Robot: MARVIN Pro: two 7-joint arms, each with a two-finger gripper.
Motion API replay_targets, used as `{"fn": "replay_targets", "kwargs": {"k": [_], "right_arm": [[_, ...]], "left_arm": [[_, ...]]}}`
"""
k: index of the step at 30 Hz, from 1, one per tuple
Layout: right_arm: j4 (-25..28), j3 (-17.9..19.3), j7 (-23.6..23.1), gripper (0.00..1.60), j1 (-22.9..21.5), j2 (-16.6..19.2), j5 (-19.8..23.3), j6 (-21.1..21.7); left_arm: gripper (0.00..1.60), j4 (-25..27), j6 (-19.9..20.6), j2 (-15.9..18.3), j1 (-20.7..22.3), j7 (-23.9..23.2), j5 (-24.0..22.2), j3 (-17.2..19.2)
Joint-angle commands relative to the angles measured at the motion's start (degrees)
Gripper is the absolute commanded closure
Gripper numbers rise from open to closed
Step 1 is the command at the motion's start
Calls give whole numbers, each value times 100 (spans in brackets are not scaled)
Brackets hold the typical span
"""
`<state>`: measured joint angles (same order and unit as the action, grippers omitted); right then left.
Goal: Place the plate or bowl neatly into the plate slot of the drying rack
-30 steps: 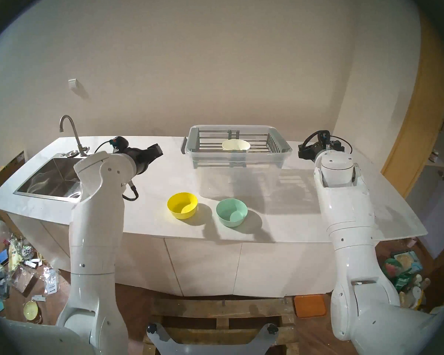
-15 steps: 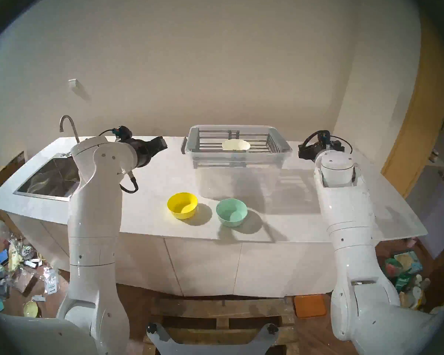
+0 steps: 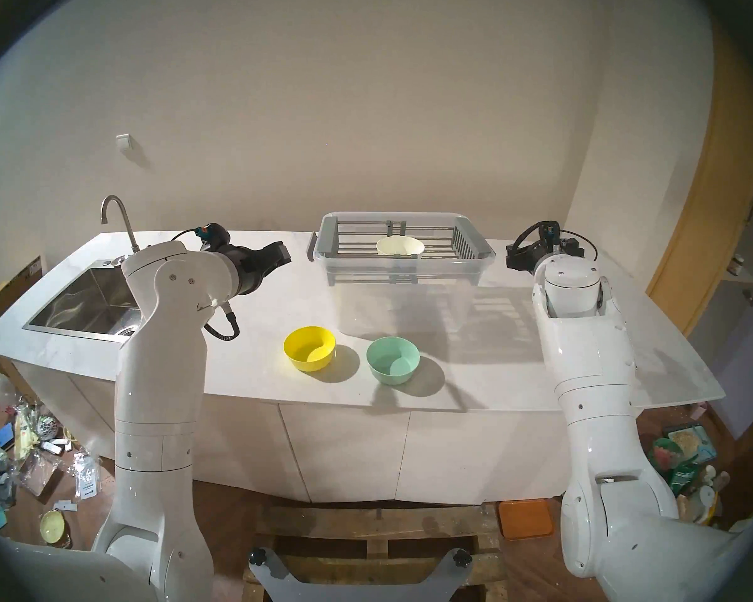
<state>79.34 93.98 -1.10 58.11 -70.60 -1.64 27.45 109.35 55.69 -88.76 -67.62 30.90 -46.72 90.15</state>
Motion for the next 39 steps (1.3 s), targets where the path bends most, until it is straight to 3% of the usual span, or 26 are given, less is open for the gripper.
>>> {"fn": "replay_targets", "kwargs": {"k": [1,9,22,29,39], "right_arm": [[152,4,14,0,-136,18,-9,-112],[152,4,15,0,-136,19,-9,-114],[152,3,16,0,-135,19,-8,-118],[152,3,16,0,-135,19,-8,-117],[153,3,17,0,-135,20,-7,-121]], "left_arm": [[0,323,-69,138,11,231,-386,-62],[0,523,-69,349,-166,743,-1003,-115],[0,784,-69,797,-404,1880,-2388,-217],[0,983,-69,984,-640,2211,-2696,-144],[0,1031,-69,1217,-850,2244,-2900,17]]}}
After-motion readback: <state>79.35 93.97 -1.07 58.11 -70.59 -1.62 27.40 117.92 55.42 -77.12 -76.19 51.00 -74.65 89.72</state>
